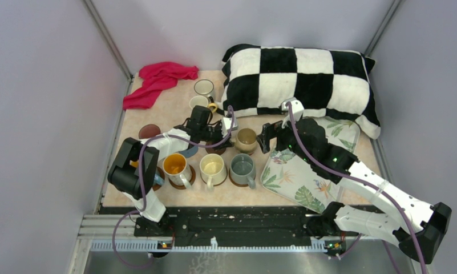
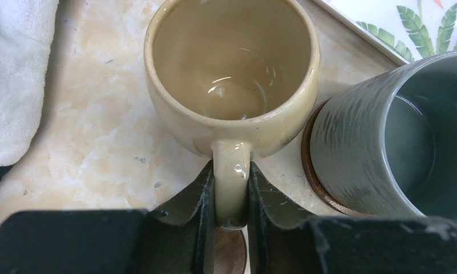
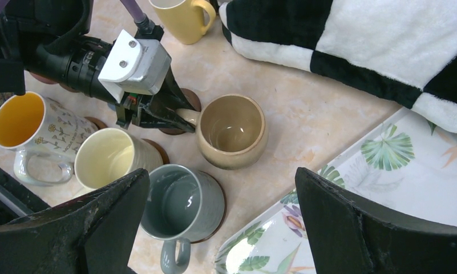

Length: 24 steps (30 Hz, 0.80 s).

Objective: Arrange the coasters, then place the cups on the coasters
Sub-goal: Place the cup on the coaster.

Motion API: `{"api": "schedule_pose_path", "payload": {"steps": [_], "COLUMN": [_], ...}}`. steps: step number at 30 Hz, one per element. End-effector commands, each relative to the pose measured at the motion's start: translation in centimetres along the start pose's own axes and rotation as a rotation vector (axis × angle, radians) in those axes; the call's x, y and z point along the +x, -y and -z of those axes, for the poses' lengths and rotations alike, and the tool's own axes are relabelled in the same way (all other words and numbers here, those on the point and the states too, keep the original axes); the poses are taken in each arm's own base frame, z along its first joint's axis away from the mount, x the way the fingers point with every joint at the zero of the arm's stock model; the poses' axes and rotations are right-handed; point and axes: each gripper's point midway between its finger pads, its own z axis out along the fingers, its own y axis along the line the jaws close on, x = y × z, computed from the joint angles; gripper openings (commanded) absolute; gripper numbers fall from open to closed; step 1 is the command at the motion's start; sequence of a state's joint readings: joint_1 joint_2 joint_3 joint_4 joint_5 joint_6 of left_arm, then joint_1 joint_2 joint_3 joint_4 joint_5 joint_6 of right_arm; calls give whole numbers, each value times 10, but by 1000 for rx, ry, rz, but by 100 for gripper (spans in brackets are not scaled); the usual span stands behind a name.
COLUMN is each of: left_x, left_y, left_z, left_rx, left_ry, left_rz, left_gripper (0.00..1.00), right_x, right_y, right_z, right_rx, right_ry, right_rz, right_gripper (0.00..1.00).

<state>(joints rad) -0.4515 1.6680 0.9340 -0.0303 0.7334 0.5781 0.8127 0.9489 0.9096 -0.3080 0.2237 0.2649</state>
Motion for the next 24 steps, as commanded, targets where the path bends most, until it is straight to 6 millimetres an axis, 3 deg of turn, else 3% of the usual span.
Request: {"api": "schedule_pose_path", "payload": {"steps": [1,6,15,16,18,20,24], "left_x": [-37,-36,-38,-39,-42,-45,-53], "left_y": [-2,-2,-7,-9,-12,-16,-25], "left_z": [-1,0,4,5,8,12,22], "left_rx": [43,31,-5,-16,-40,-67,-121], "left_ry": [113,109,102,102,101,98,109], "left_rz": [-111,-114,-125,-128,-134,-136,-122], "left_gripper": [17,42,58,66,72,96,99], "right_x": [-13,-13,-12,-12,-12,-12,-12], "right_y": [3,3,2,2,2,2,2], "right_z": [5,5,4,5,5,5,4], "right_rx": [5,4,1,1,0,0,0], "right_ry": [41,41,40,39,39,40,40], "right_rz": [-20,-20,-19,-20,-20,-20,-20], "right_gripper": [99,99,99,99,99,99,99]}}
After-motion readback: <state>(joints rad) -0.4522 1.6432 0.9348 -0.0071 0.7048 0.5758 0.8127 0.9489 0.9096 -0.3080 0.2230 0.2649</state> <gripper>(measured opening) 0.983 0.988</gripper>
